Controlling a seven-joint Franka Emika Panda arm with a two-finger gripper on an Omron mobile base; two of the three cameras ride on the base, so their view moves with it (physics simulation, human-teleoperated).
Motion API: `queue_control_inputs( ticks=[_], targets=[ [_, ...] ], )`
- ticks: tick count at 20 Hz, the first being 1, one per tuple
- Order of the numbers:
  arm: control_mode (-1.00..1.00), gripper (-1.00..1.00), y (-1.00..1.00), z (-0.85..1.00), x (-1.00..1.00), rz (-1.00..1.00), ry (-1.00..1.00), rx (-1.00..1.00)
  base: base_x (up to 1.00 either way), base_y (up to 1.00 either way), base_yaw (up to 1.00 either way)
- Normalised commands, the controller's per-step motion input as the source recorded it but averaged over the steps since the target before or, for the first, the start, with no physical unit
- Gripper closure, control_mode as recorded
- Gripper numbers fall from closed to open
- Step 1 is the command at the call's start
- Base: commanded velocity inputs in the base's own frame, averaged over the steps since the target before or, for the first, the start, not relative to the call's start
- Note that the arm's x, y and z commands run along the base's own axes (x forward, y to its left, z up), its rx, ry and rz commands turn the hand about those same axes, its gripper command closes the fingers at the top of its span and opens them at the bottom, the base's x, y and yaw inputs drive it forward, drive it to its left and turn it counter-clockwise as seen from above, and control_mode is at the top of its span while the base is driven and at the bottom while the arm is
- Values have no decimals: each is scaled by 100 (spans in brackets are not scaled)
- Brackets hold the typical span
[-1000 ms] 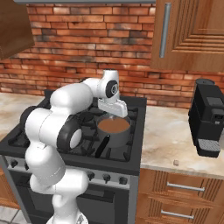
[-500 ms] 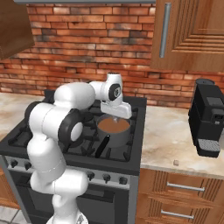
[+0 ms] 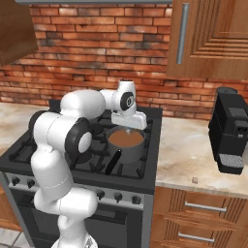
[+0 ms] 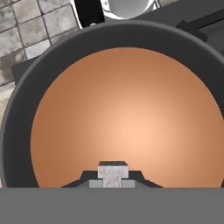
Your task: Pick up the sugar cube(s) and place them in the saucepan with hot chocolate.
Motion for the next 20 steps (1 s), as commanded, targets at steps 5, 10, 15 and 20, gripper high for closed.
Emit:
queue_control_inputs(
  ticks=[5, 10, 15, 20],
  targets=[
    [-100, -100, 0, 0, 0, 7, -1, 0, 0, 0, 0],
    [-100, -100, 0, 0, 0, 5, -2, 0, 0, 0, 0],
    [-100, -100, 0, 1, 0, 2, -2, 0, 0, 0, 0],
    [-100, -100, -8, 29, -40, 0, -10, 0, 0, 0, 0]
  ],
)
